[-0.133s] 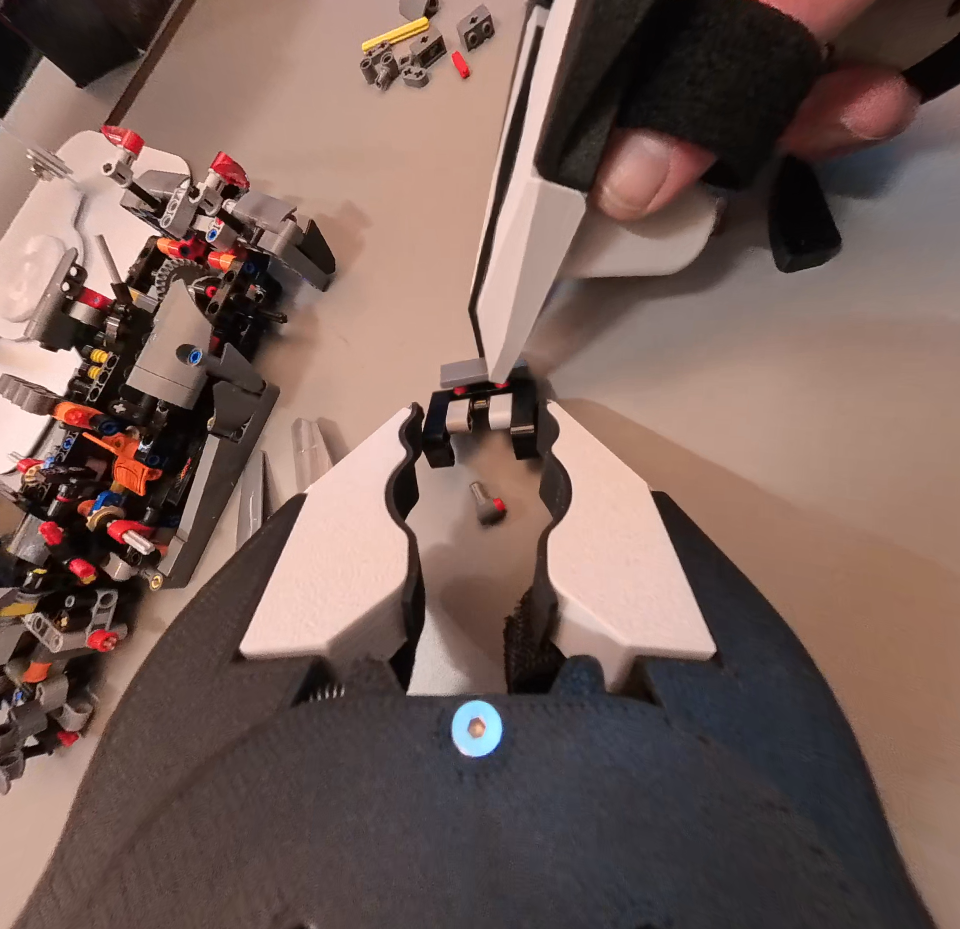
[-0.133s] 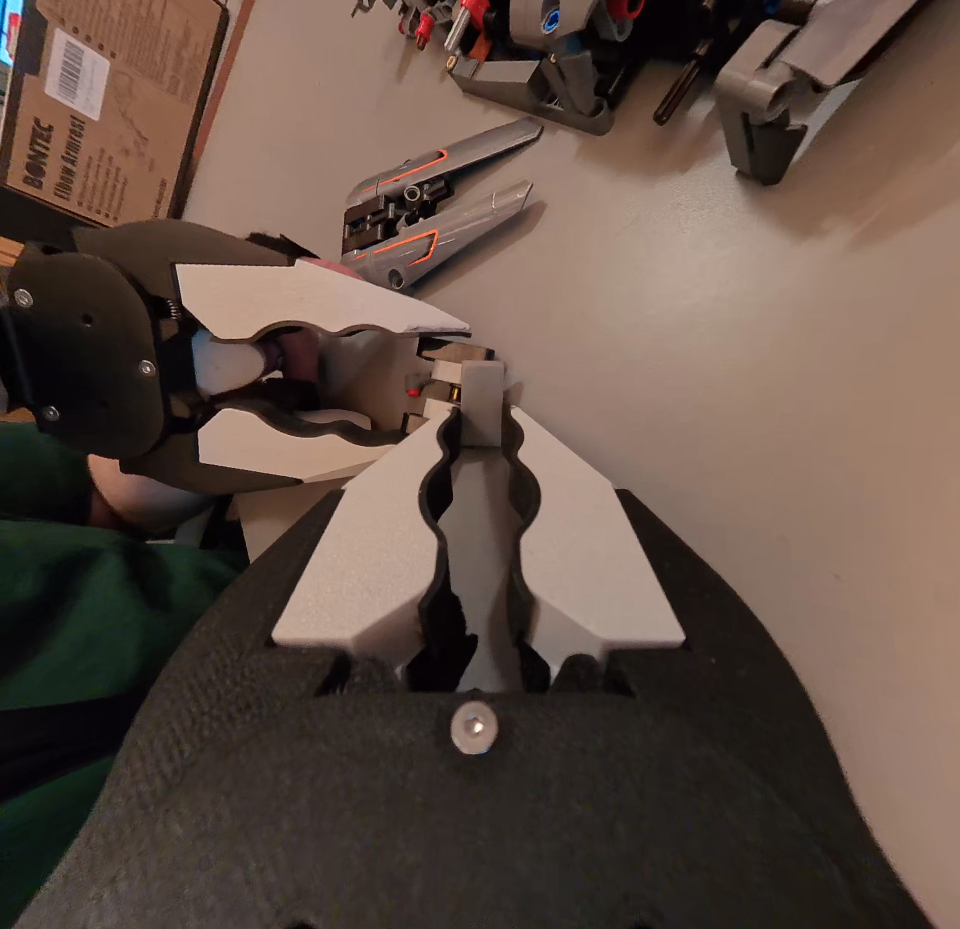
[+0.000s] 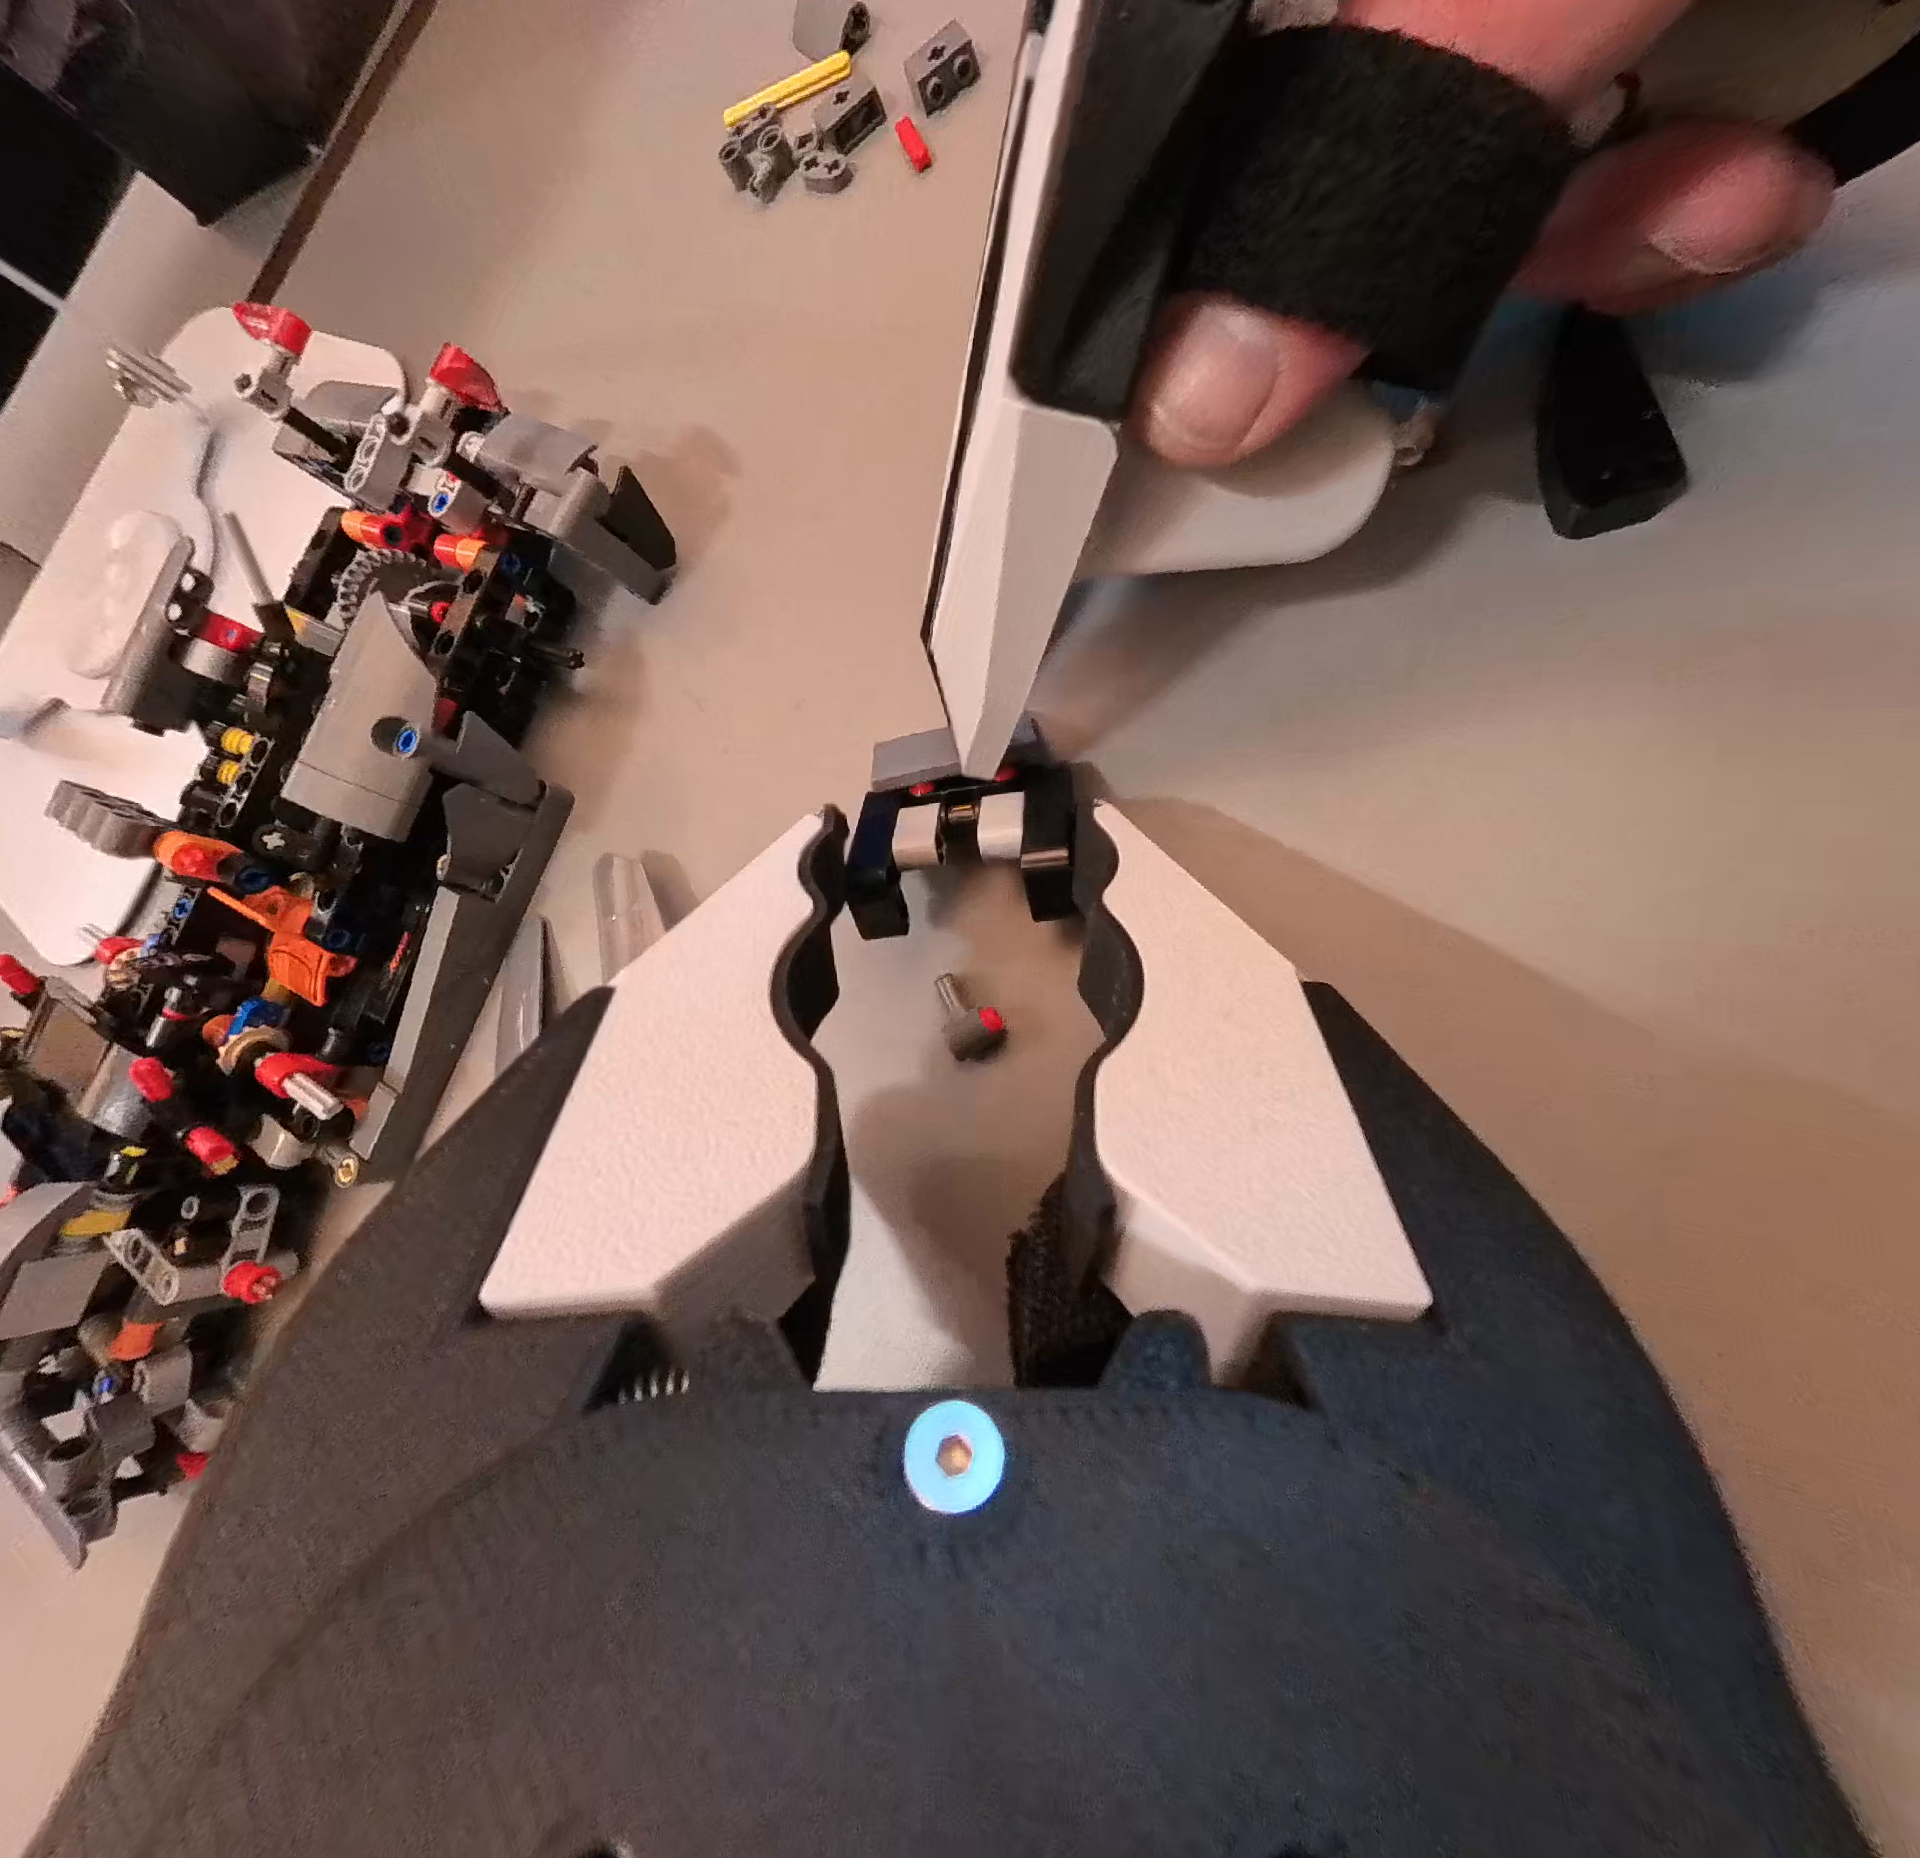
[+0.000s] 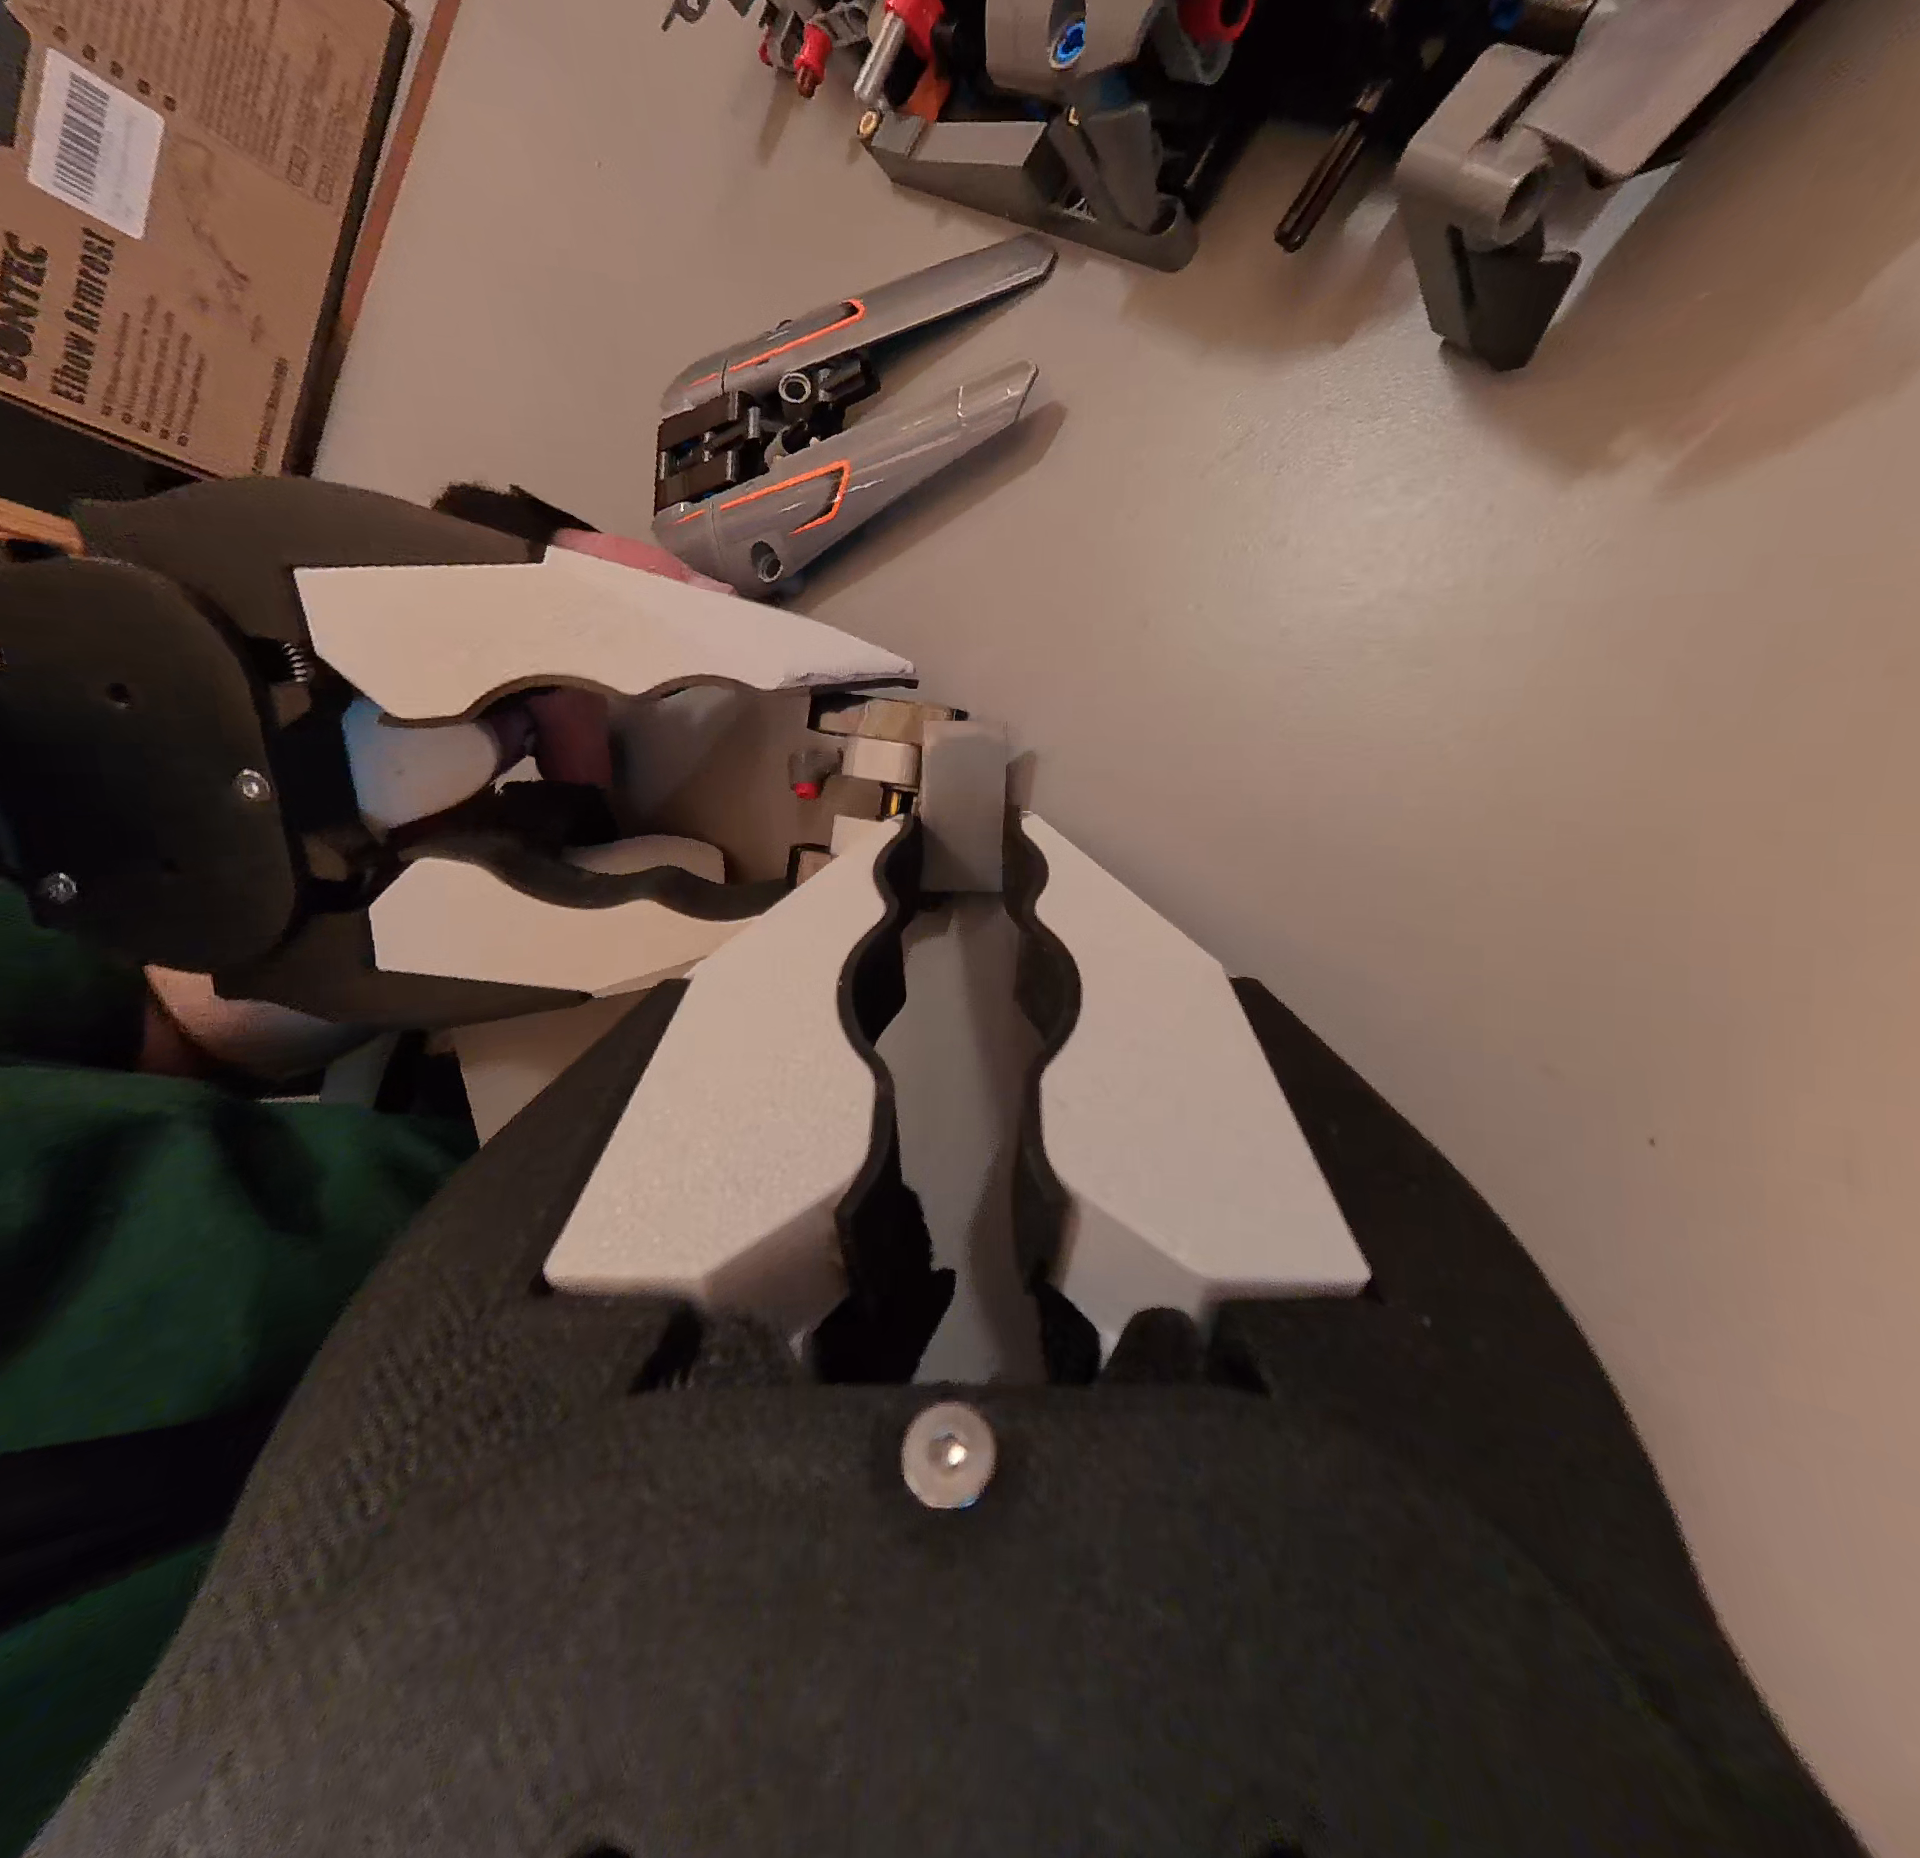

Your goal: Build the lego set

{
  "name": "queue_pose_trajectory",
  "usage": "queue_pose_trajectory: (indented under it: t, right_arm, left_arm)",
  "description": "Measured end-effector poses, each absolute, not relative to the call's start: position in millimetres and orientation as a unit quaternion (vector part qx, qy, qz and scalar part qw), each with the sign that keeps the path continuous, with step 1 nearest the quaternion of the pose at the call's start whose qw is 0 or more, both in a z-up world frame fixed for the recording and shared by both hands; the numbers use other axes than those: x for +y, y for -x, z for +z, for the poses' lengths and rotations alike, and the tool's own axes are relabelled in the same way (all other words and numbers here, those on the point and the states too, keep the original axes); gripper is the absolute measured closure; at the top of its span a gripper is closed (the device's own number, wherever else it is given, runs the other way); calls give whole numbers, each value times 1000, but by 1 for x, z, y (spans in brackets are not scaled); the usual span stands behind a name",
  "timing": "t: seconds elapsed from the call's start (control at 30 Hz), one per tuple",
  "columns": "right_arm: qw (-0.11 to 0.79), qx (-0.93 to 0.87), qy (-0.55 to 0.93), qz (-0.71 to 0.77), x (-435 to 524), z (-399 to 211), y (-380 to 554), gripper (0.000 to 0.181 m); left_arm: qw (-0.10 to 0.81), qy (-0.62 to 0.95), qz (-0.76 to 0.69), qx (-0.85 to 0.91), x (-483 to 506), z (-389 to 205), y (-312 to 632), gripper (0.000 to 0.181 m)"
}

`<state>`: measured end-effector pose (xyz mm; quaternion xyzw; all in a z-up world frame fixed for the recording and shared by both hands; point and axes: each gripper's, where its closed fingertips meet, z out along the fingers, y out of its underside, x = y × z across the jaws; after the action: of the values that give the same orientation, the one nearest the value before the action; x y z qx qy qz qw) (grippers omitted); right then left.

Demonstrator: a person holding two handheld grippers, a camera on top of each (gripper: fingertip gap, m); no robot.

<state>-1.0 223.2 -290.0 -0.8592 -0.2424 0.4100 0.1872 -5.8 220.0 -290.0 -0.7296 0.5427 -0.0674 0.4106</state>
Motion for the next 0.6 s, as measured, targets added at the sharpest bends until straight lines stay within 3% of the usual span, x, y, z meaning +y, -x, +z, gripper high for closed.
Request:
queue_pose_trajectory:
  t: [0.6]
  right_arm:
    - [159,-218,870,412,221,-290,3,168]
  left_arm:
    - [419,728,-41,540,220,-289,6,139]
